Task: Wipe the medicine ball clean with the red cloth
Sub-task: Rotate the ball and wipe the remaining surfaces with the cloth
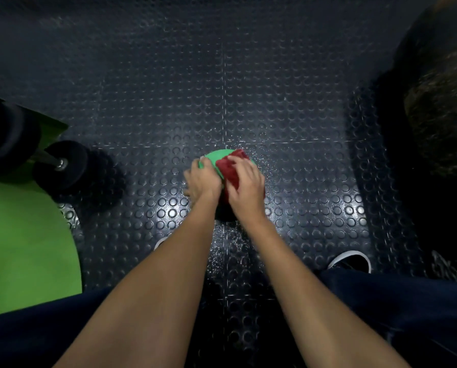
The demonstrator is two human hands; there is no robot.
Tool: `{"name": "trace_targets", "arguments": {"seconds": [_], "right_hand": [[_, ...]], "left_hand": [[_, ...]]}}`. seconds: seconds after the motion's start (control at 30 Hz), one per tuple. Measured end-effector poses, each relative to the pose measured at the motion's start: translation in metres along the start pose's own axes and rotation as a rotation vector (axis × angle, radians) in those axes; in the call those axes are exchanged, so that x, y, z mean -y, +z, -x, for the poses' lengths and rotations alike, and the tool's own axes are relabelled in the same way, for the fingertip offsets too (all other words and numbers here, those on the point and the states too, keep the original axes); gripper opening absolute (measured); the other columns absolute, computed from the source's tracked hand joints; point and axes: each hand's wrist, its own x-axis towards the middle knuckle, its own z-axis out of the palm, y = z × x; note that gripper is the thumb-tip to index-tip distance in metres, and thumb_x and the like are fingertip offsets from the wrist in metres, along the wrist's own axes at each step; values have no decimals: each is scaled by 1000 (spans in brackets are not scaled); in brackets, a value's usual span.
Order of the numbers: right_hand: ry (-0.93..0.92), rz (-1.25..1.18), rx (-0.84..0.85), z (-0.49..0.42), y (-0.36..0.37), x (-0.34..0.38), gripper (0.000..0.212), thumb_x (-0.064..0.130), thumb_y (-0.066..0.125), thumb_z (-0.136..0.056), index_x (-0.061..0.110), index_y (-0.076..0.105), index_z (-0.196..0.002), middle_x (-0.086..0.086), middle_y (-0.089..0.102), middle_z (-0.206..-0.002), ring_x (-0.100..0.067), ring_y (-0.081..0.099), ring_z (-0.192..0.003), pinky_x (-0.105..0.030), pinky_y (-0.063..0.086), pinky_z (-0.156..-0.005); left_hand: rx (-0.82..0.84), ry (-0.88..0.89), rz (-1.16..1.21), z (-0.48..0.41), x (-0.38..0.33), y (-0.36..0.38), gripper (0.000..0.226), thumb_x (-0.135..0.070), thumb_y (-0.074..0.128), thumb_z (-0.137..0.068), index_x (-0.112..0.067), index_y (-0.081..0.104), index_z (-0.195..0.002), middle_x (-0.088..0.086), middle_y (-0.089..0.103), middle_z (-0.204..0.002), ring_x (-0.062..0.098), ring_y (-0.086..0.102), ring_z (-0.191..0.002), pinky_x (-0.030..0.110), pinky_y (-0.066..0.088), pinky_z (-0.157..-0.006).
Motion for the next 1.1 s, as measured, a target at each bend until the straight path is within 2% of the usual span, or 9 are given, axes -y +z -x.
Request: {"name": "trace_targets", "arguments": {"seconds": [0.13,0.23,0.4,0.53,0.6,0.77,0.83,0.93,1.1], "right_hand": [[224,-124,5,-34,-26,-7,22,15,54,-91,10,61,-112,-7,65,-111,-18,57,-99,-30,44,-89],[362,-239,-1,-67,-47,-1,22,14,53,-94,9,62,-114,-2,66,-105,-15,60,-95,-17,40,-78],[84,48,297,-91,-54,15,20,24,59,-89,20,65,-108,1,70,-102,-16,63,-94,-32,49,-86],[-194,376,594,-67,-36,7,26,40,56,-91,32,64,-115,8,67,-113,-15,58,-105,-42,40,-98],[-122,357,509,-64,-36,-13,26,43,53,-90,29,66,-108,6,69,-100,-16,61,-94,-37,46,-87],[567,17,329,-76,-58,-59,18,20,55,-93,13,66,-106,-3,63,-75,-16,57,-62,-21,43,-53],[750,-10,344,-74,-69,-73,18,16,55,-93,4,65,-103,-4,61,-69,-16,54,-56,-24,46,-56],[703,61,337,-73,-78,-80,21,19,59,-89,5,69,-101,-5,65,-71,-20,58,-62,-35,50,-68],[397,-77,295,-44,-84,-54,14,13,64,-87,10,70,-99,-3,69,-85,-10,59,-72,-27,46,-71]], "left_hand": [[-3,-19,37,22,3,8,55,-49,25,-104,-20,37,-149,11,31,-156,45,34,-138,56,31,-109],[27,17,46,37,9,7,54,-50,28,-103,-20,34,-148,9,26,-157,46,29,-141,60,33,-108],[129,-139,276,35,4,3,28,-46,36,-102,-30,40,-125,9,33,-151,42,36,-135,59,33,-110],[113,-219,174,44,4,17,56,-54,31,-103,-20,35,-148,16,38,-151,42,39,-136,50,37,-106],[71,-146,80,53,11,18,59,-54,27,-104,-19,35,-151,14,36,-155,40,34,-141,52,33,-109],[102,195,-138,63,33,30,63,-58,26,-102,-22,31,-154,8,31,-159,36,33,-141,57,34,-110],[147,342,-253,67,32,35,63,-59,28,-101,-23,32,-153,5,33,-157,34,34,-139,59,36,-109],[224,577,-391,65,29,35,64,-61,29,-98,-26,35,-151,2,36,-155,31,34,-139,60,35,-108],[382,844,-525,43,25,18,61,-62,31,-100,-32,28,-153,-3,32,-159,31,24,-148,64,21,-114]]}}
